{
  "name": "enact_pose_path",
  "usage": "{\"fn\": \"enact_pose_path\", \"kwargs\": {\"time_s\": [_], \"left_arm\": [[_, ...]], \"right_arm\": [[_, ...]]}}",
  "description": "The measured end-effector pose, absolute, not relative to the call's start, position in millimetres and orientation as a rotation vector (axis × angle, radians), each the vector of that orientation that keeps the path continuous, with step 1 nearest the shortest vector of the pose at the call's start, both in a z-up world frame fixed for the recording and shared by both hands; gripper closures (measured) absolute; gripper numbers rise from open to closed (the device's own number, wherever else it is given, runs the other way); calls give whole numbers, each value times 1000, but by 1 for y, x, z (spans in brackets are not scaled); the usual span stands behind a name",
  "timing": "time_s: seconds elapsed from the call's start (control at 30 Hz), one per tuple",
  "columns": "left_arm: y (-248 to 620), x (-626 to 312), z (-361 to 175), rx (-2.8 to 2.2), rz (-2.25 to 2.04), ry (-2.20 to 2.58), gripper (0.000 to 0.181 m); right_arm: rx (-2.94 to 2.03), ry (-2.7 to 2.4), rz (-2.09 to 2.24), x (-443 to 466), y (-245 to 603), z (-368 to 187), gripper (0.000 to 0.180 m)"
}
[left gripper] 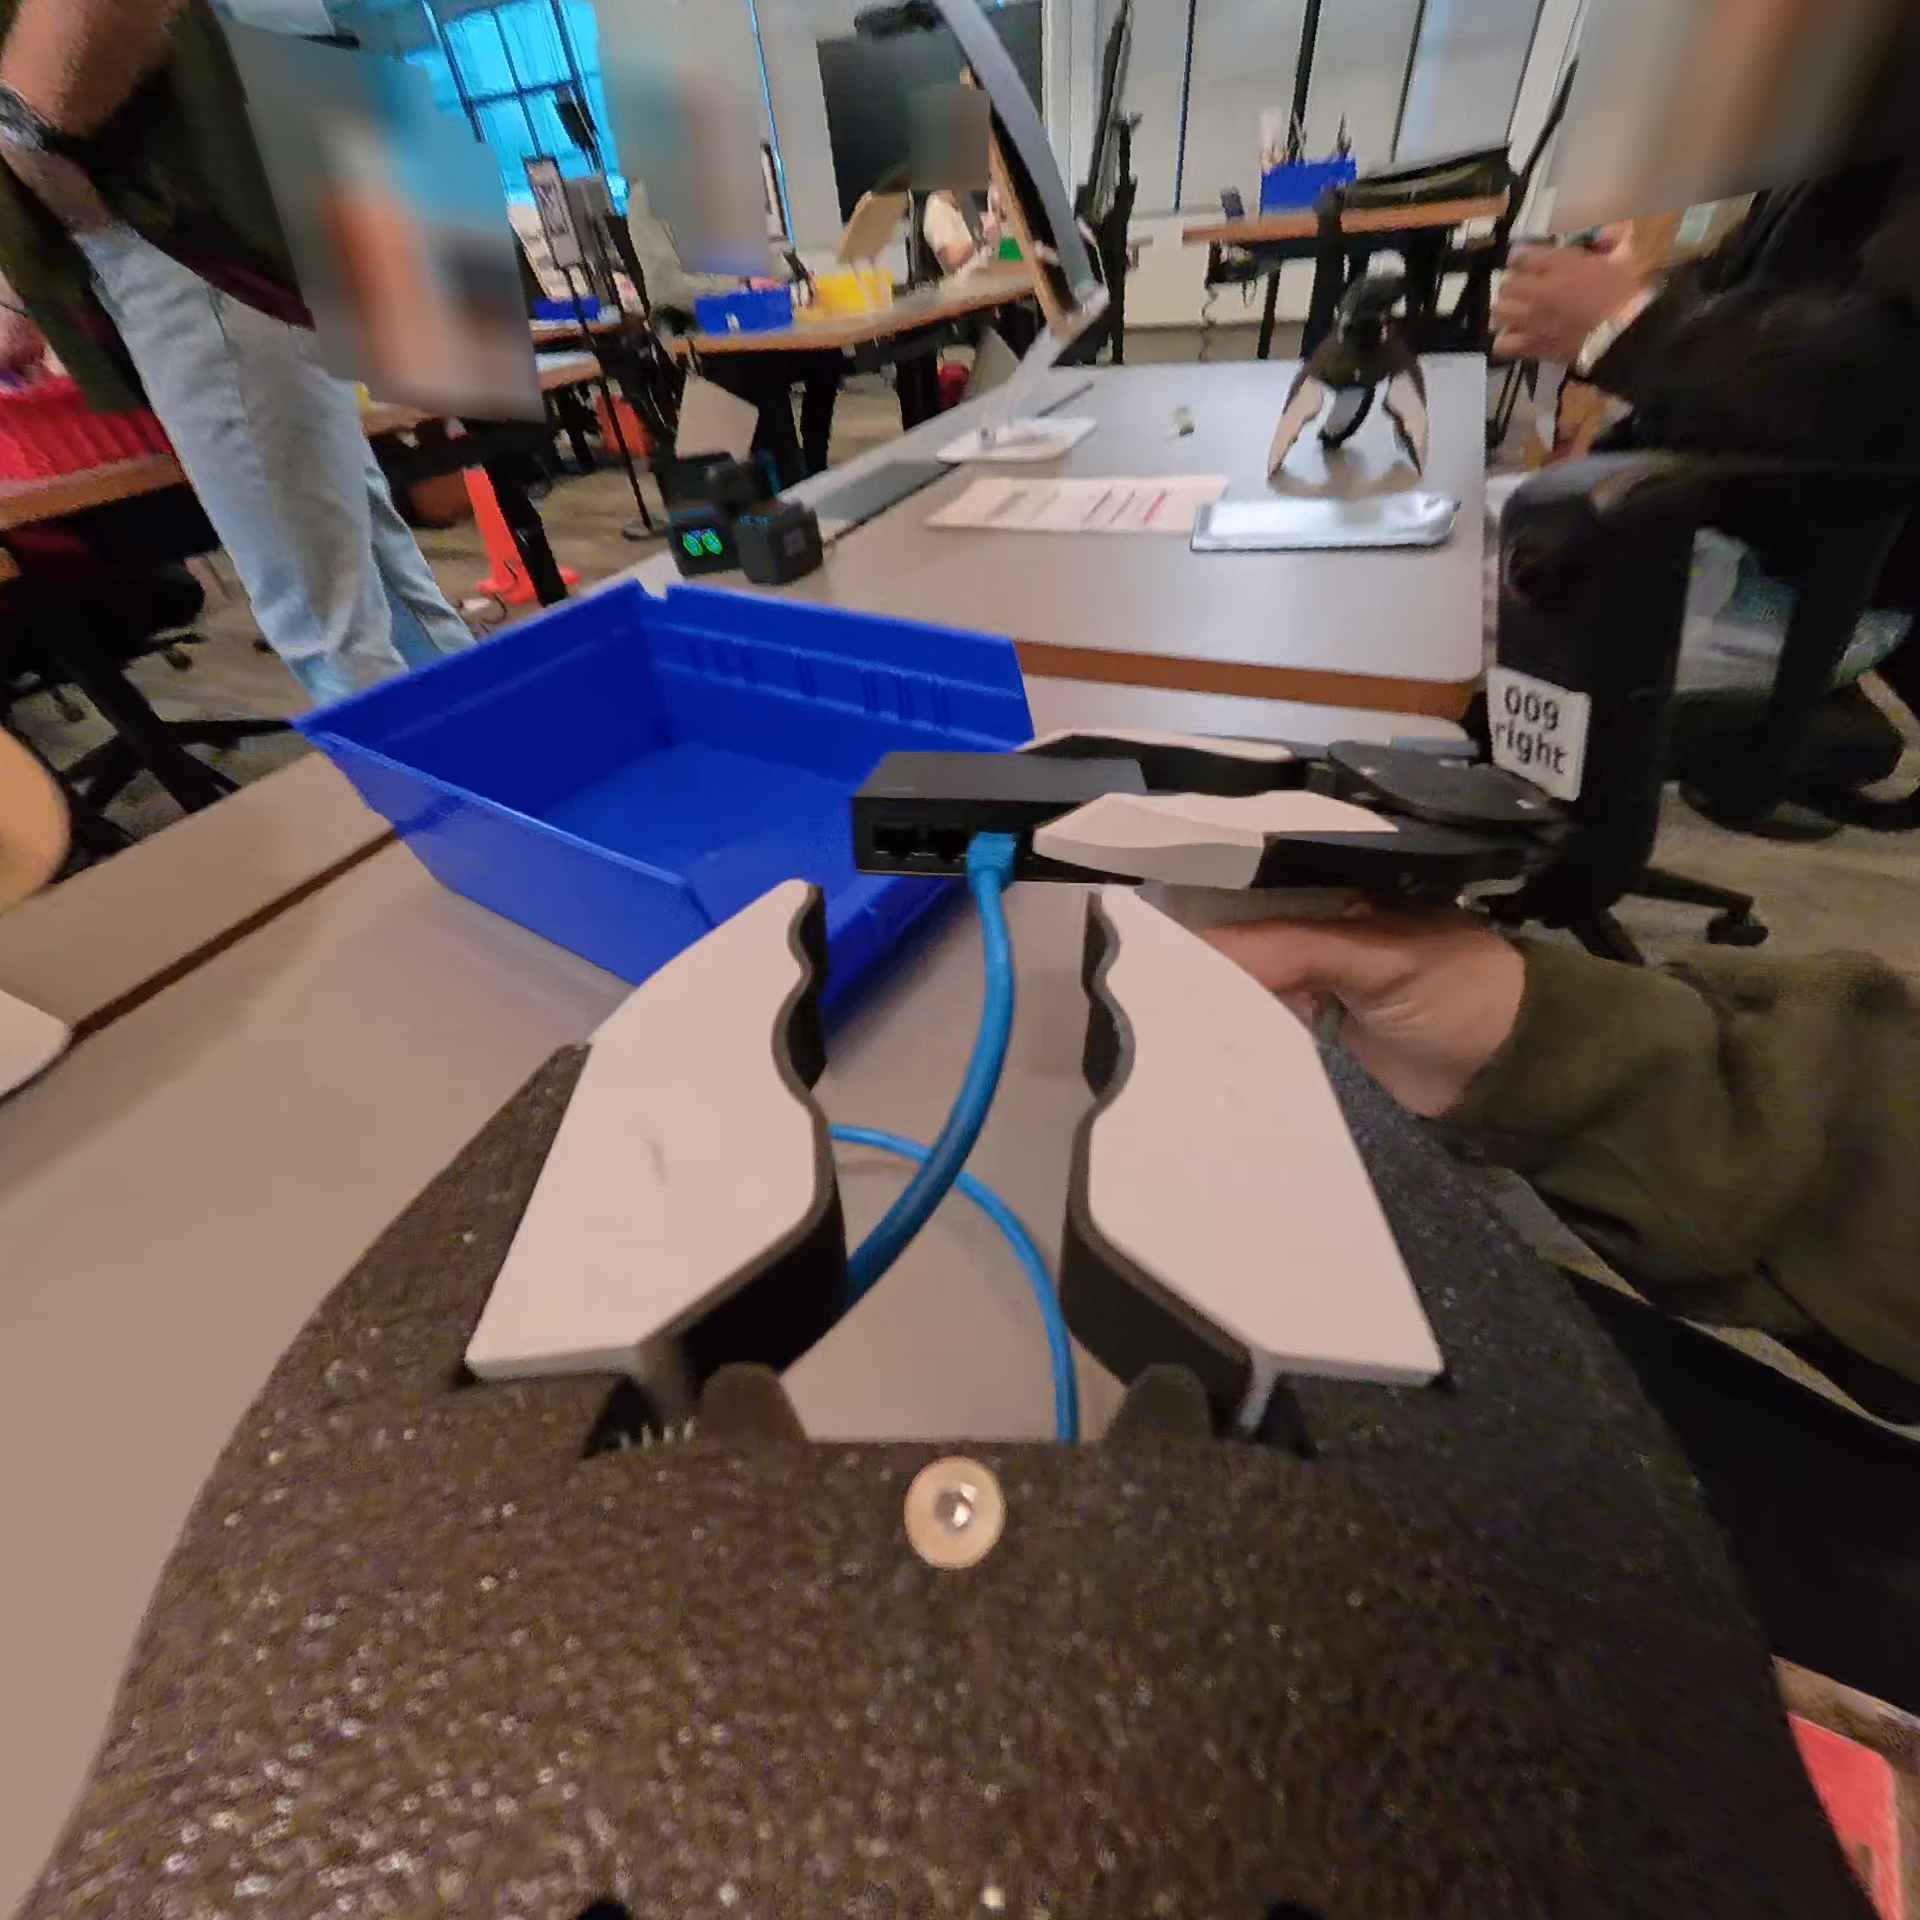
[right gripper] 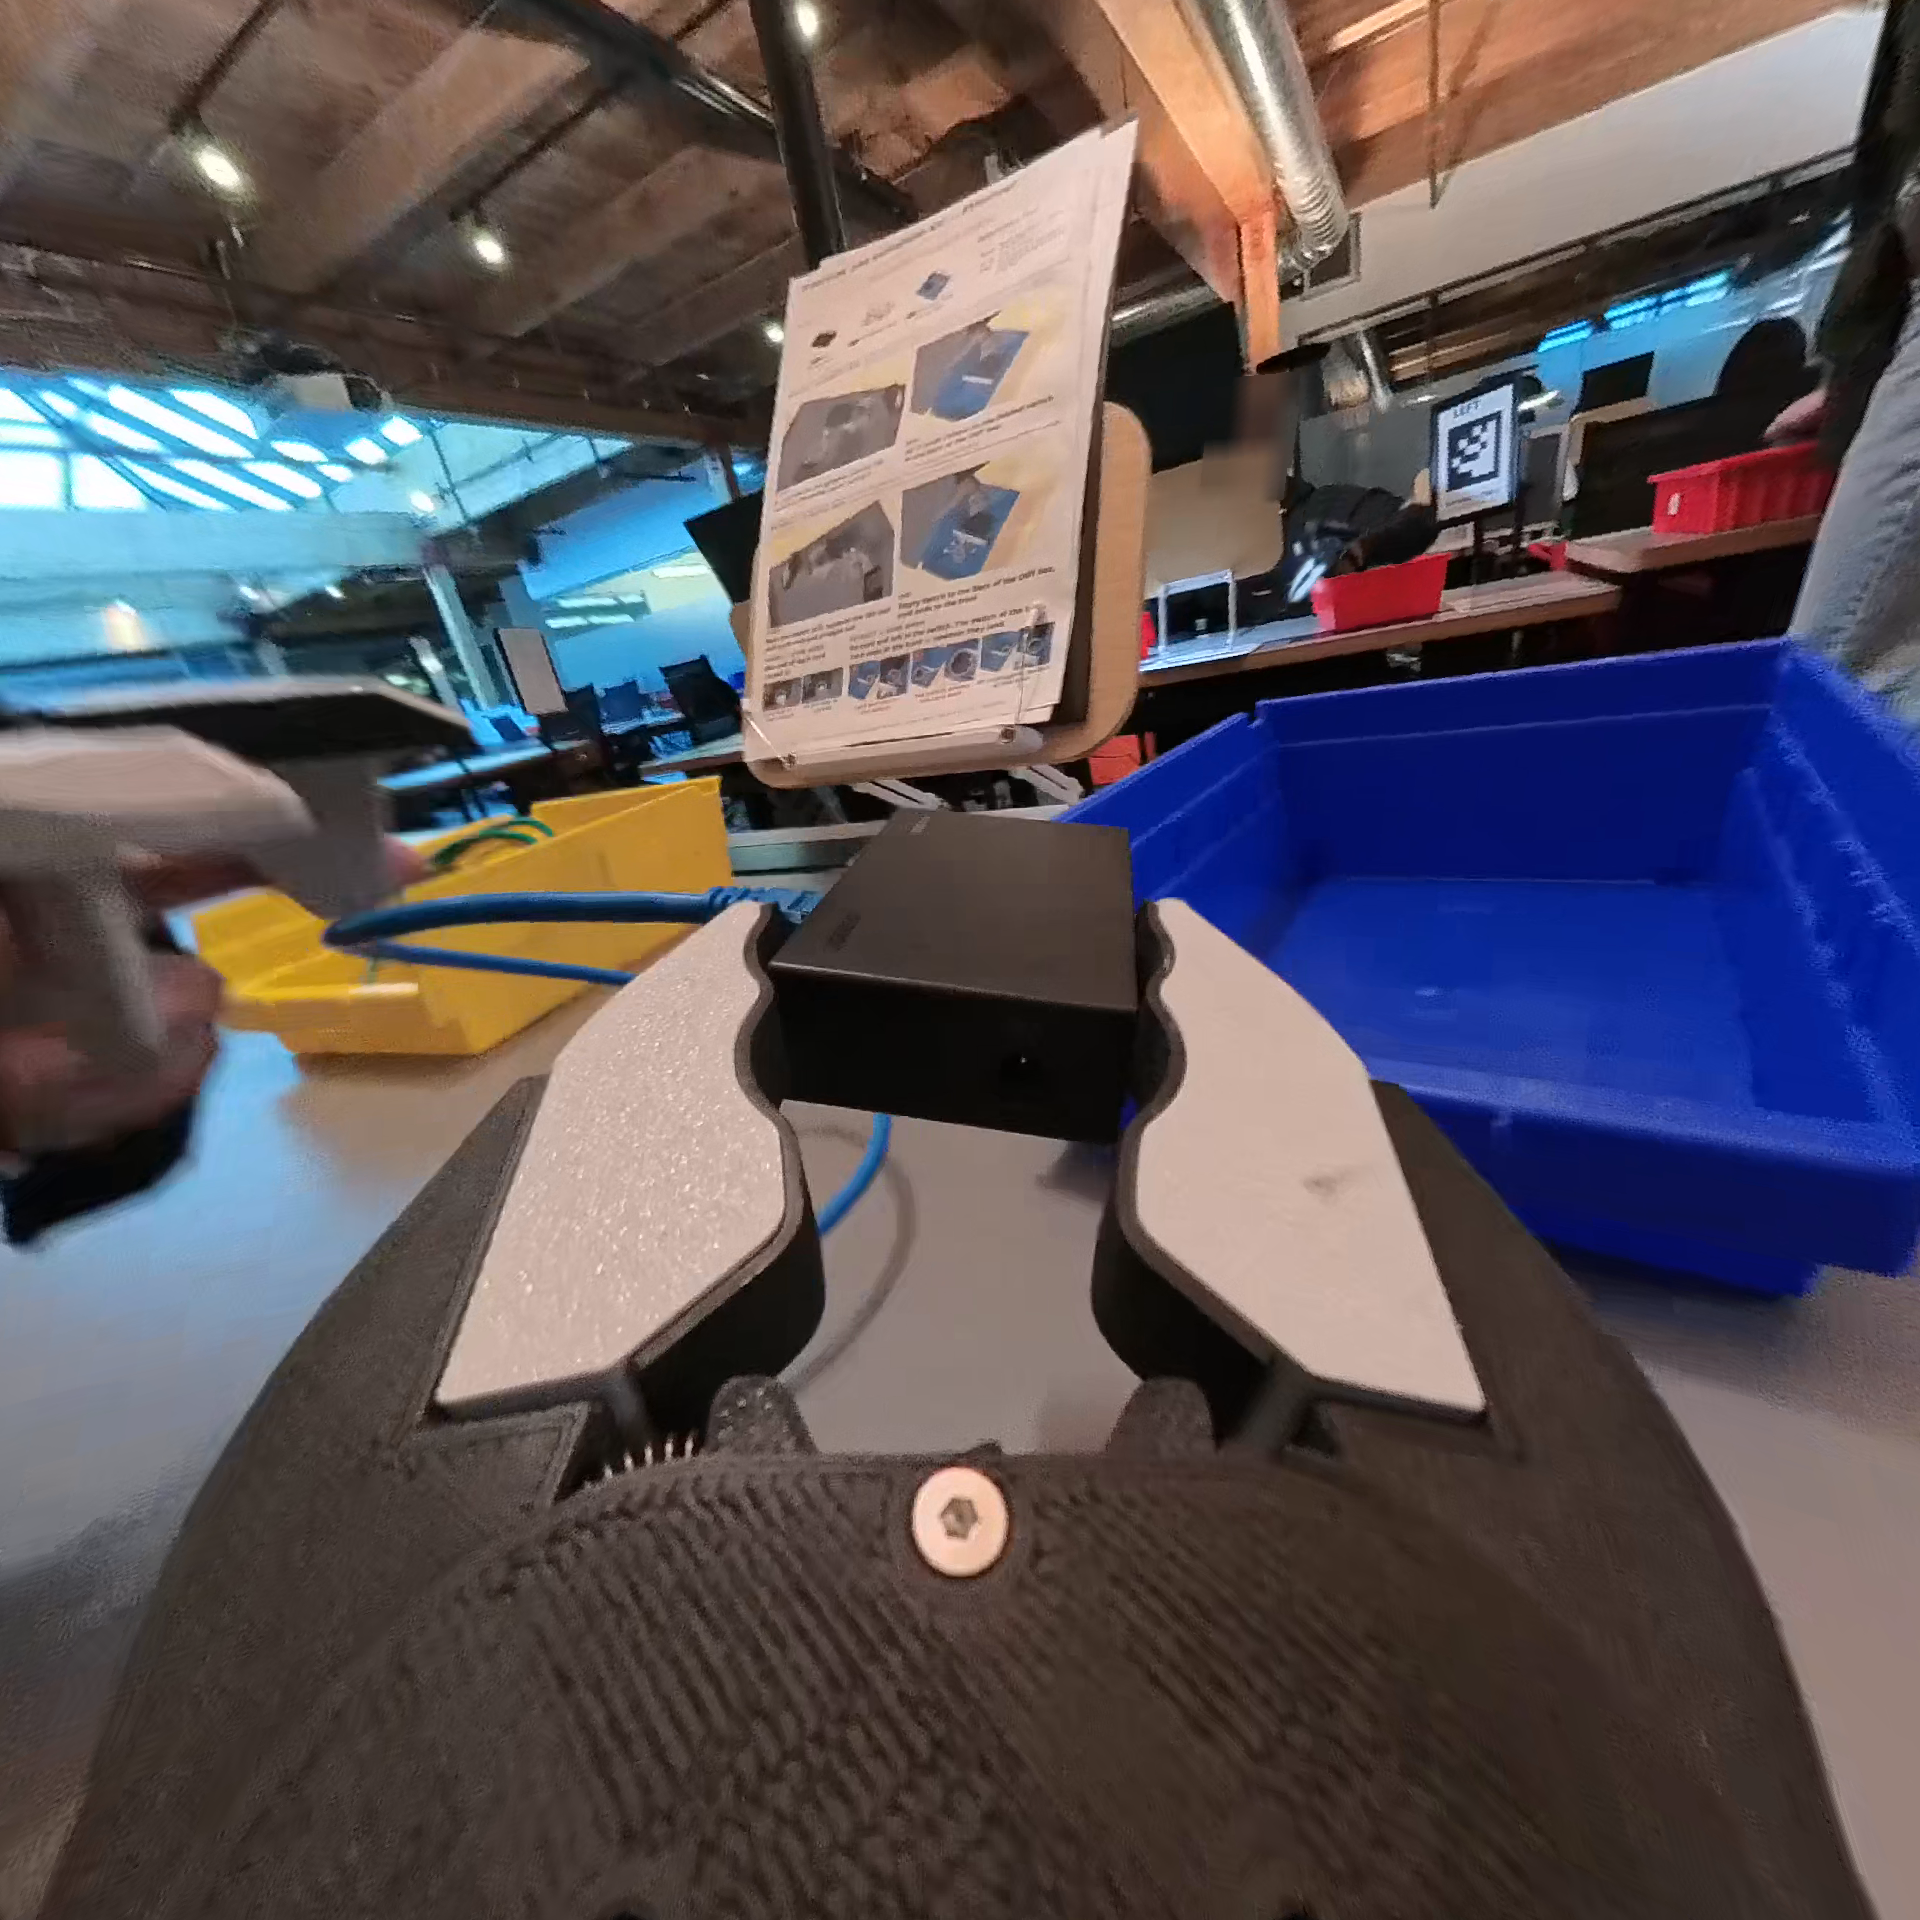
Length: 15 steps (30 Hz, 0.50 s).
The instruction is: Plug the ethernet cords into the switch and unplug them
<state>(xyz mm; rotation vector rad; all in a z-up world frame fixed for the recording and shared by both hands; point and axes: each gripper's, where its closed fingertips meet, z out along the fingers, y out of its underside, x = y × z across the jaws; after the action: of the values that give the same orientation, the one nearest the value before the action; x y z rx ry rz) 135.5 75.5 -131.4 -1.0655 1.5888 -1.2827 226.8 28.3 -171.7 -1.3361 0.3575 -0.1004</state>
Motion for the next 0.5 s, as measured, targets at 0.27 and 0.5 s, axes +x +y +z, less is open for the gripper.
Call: {"fn": "enact_pose_path", "kwargs": {"time_s": [0.27, 0.5], "left_arm": [[311, 57, -115, -1545, -923, 1157, 137], [444, 31, -182, -2027, -967, 918, 150]], "right_arm": [[-1342, 347, -112, 232, 24, -172, 115], [-1386, 285, -135, 223, 30, -174, 115]]}}
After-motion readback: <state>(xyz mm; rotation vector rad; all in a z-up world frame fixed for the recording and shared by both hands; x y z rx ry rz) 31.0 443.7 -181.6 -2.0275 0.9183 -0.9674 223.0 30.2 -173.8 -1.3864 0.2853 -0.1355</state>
